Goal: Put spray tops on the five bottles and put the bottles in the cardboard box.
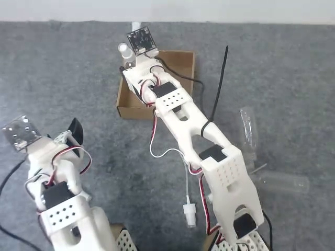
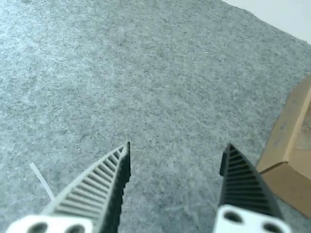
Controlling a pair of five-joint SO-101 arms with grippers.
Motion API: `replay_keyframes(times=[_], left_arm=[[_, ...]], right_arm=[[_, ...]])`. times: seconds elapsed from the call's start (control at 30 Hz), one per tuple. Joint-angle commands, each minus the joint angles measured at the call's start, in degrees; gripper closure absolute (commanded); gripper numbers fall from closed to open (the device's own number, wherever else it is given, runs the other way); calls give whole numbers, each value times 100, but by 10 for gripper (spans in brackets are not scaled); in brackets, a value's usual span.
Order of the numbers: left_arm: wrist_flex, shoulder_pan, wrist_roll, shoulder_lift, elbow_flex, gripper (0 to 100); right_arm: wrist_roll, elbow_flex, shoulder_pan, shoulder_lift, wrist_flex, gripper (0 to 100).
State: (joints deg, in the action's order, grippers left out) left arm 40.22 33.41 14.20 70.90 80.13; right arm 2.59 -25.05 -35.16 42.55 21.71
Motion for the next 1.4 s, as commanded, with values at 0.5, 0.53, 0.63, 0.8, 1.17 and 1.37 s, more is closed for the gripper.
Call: replay_keyframes(times=[0.5, 0.53, 0.63, 0.8, 1.17, 1.37], left_arm=[[-123, 18, -62, 70, -66, 717], [-123, 18, -62, 70, -66, 717], [-123, 18, -62, 70, -66, 717], [-123, 18, -62, 70, -66, 717], [-141, 18, -62, 70, -66, 717], [-149, 18, -62, 70, -66, 717]], right_arm=[[-53, -273, 22, -286, 637, 753], [-53, -273, 22, -347, 760, 753], [-53, -273, 13, -567, 1130, 753], [-44, -273, 13, -831, 1622, 753], [-62, -273, 13, -1525, 2782, 754], [-88, -273, 75, -2167, 3477, 753]])
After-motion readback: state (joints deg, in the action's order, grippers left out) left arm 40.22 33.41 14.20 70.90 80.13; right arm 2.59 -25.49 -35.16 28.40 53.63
